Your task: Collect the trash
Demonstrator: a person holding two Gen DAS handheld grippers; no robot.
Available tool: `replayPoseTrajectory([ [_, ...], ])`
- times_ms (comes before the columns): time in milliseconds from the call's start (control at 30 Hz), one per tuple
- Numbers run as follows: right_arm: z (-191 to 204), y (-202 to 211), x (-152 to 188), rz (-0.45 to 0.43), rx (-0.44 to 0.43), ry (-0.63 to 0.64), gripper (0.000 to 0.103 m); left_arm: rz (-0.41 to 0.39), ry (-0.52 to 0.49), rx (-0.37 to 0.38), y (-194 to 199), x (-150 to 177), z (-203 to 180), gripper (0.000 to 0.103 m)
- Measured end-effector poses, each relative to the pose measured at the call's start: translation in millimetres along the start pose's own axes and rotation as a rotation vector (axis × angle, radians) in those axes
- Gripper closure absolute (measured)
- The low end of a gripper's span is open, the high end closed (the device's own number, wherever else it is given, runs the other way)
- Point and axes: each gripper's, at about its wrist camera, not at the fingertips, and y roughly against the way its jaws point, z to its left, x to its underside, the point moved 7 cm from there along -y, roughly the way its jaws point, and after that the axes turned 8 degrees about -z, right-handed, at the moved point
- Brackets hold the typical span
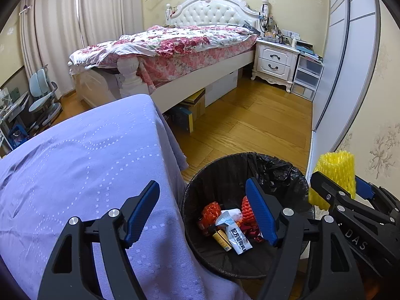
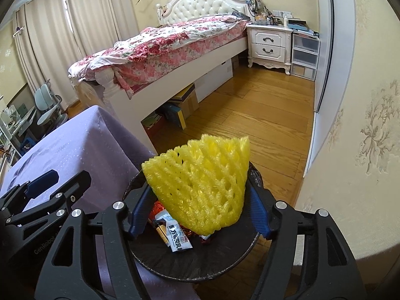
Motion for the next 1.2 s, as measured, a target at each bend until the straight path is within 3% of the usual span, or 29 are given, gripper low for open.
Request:
replayPoseTrajectory([
  [233, 5, 0, -3, -0.005, -0.003, 0.005, 0.031, 0.0, 0.012, -0.003, 1, 0, 4, 0.031],
  [567, 12, 3, -6, -0.009, 0.016, 0.013, 0.03, -0.006, 0.034, -0.017, 5, 2, 16, 0.03],
  [1200, 22, 31, -8, -0.081, 0.089, 0.082, 0.016, -0.1, 0.039, -0.097, 49, -4, 38, 0.021],
])
